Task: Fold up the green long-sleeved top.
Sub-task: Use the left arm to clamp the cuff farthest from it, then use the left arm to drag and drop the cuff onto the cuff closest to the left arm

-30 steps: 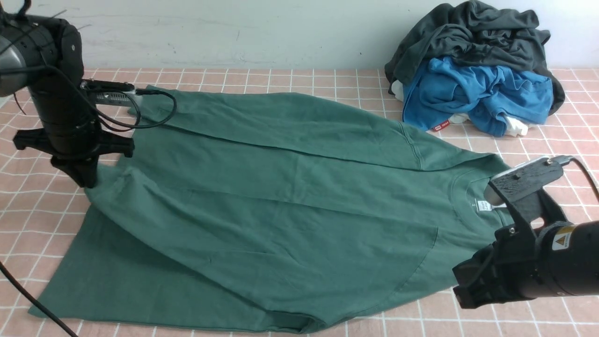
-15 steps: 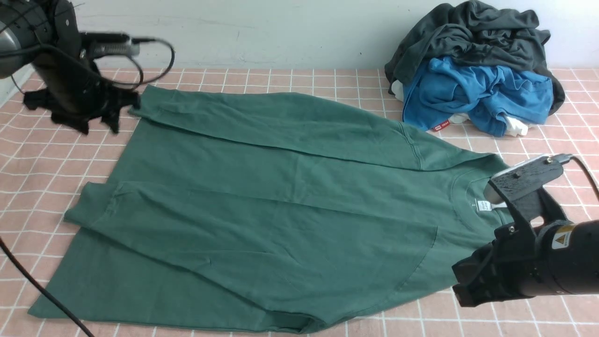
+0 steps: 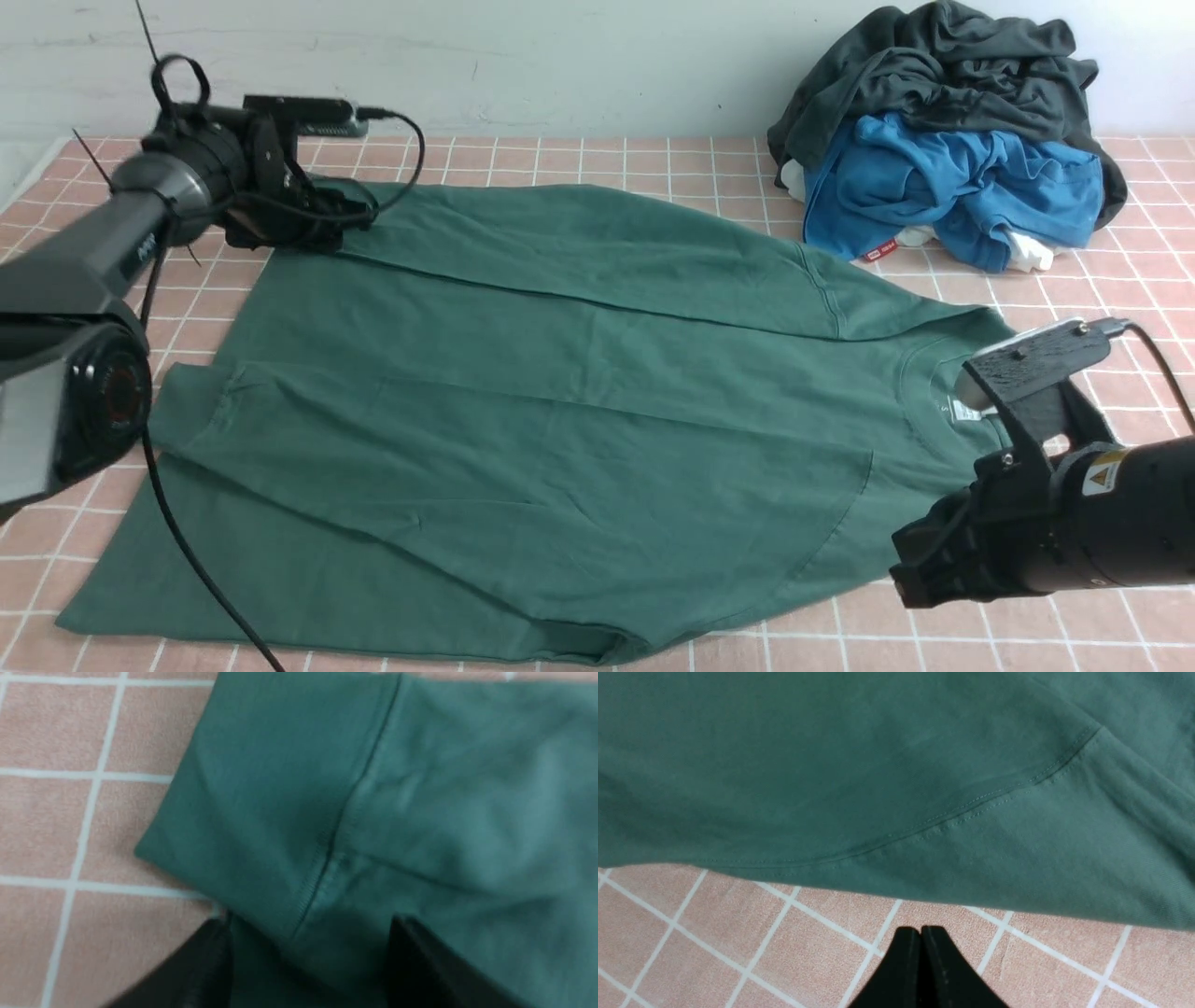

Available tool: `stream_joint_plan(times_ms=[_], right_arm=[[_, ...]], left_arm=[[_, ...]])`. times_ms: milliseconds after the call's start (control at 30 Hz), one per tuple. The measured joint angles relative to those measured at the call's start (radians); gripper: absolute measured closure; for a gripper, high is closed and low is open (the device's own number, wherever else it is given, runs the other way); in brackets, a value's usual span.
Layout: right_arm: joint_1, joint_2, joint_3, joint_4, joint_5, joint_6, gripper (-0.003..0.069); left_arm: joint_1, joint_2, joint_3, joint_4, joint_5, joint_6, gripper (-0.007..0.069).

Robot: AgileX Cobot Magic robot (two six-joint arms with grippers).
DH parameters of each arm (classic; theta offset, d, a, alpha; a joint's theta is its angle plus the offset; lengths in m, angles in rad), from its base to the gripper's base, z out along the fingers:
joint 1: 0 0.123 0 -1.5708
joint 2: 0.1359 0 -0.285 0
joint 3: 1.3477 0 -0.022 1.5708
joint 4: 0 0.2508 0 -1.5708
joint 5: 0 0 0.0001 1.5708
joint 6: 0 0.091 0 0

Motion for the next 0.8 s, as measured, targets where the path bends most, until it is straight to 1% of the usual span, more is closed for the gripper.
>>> stream_joint_plan(times_ms=[67,133,200,233,333,400,467,533,567,600,667,700,800], right_arm=[[0.000,0.004,0.000,0.000,0.000,0.000,0.0667],[0.000,0.010,0.000,0.001,0.000,-0.002,0.0667],[0.000,0.012,0.000,0.003,0.000,-0.002,0.0667],[0.000,0.012,0.000,0.003,0.000,-0.003,0.0667],[0.000,0.012,0.000,0.003,0.000,-0.003,0.0667],[0.000,0.012,0.000,0.003,0.001,-0.003,0.0667],[0.000,0.012,0.000,0.003,0.004,-0.003,0.0667],[0.000,0.010,0.000,0.003,0.010,-0.003,0.0667],[0.000,0.008,0.000,0.003,0.010,-0.003,0.0667],[0.000,0.003,0.000,0.003,0.012,-0.003,0.0667],[0.000,-0.013,0.000,0.000,0.016,-0.003,0.0667],[0.000,-0.023,0.000,-0.001,0.018,-0.006,0.0667],[0.000,-0.047,0.000,-0.003,0.029,-0.018,0.0667]], left_arm=[[-0.011,0.011,-0.010,0.053,0.000,-0.010,0.0356],[-0.024,0.012,-0.013,0.098,-0.003,-0.013,0.0506],[-0.034,0.012,-0.013,0.128,-0.002,-0.013,0.0575],[-0.042,0.007,-0.013,0.152,0.009,-0.014,0.0596],[-0.059,-0.013,-0.013,0.198,0.056,-0.016,0.0610],[-0.077,-0.058,-0.013,0.240,0.148,-0.016,0.0611],[-0.092,-0.114,-0.013,0.273,0.263,-0.016,0.0611],[-0.099,-0.178,-0.014,0.284,0.425,0.001,0.0611],[-0.100,-0.183,-0.015,0.284,0.440,0.004,0.0611],[-0.100,-0.215,-0.015,0.284,0.528,0.046,0.0611],[-0.099,-0.263,0.016,0.273,0.563,0.116,0.0611],[-0.097,-0.293,0.055,0.254,0.569,0.133,0.0611],[-0.096,-0.368,0.184,0.220,0.575,0.126,0.0611]])
